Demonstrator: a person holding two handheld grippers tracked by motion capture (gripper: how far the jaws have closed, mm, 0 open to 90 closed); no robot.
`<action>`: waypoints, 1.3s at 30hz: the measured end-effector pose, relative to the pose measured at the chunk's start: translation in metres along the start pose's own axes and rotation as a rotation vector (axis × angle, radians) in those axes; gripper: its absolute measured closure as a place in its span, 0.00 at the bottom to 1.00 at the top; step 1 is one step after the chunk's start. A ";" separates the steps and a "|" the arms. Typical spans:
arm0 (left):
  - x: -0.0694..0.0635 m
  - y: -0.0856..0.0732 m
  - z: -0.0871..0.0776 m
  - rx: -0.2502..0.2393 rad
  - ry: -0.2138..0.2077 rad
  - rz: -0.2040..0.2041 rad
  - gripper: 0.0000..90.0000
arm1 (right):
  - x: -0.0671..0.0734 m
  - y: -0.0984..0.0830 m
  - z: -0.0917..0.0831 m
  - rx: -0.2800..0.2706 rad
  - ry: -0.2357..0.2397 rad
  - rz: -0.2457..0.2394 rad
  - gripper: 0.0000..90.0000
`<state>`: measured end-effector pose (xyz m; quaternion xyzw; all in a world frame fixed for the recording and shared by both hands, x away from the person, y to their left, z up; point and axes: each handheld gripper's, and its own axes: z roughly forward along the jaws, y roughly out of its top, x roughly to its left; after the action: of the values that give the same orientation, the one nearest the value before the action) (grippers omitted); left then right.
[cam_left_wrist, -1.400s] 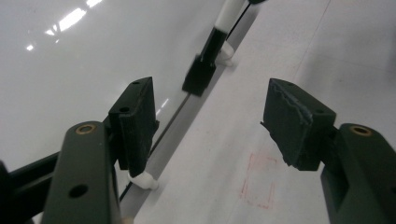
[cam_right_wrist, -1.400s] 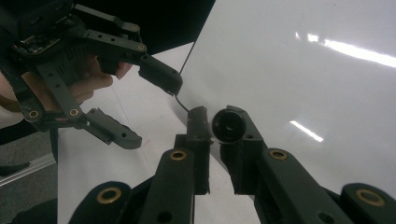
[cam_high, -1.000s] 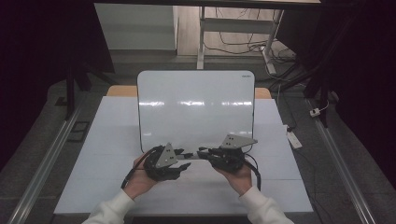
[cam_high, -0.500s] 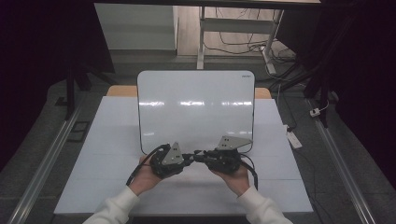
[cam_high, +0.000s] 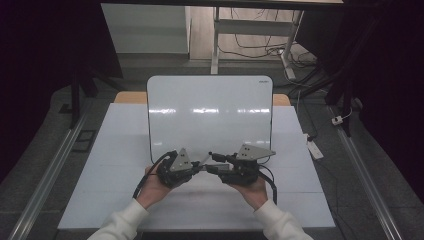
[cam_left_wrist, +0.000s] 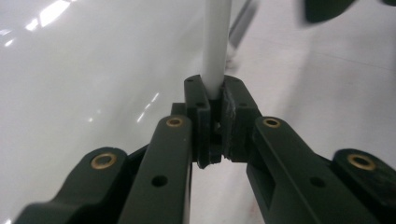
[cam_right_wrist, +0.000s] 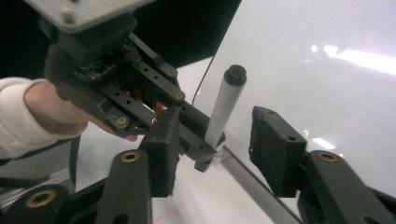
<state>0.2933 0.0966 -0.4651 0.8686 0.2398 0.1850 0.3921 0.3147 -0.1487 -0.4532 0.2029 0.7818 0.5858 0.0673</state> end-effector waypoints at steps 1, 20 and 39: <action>0.002 -0.001 -0.001 0.003 0.015 -0.021 0.91 | 0.000 0.000 -0.001 -0.010 -0.010 0.001 0.54; 0.046 -0.029 -0.016 0.015 0.176 -0.315 0.91 | -0.014 -0.017 -0.037 -0.027 -0.128 0.007 0.54; 0.055 -0.041 -0.023 0.040 0.258 -0.408 0.91 | -0.021 -0.044 -0.088 -0.025 -0.234 0.047 0.54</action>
<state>0.3160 0.1646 -0.4747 0.7789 0.4623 0.2066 0.3700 0.2931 -0.2451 -0.4704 0.2873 0.7564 0.5690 0.1470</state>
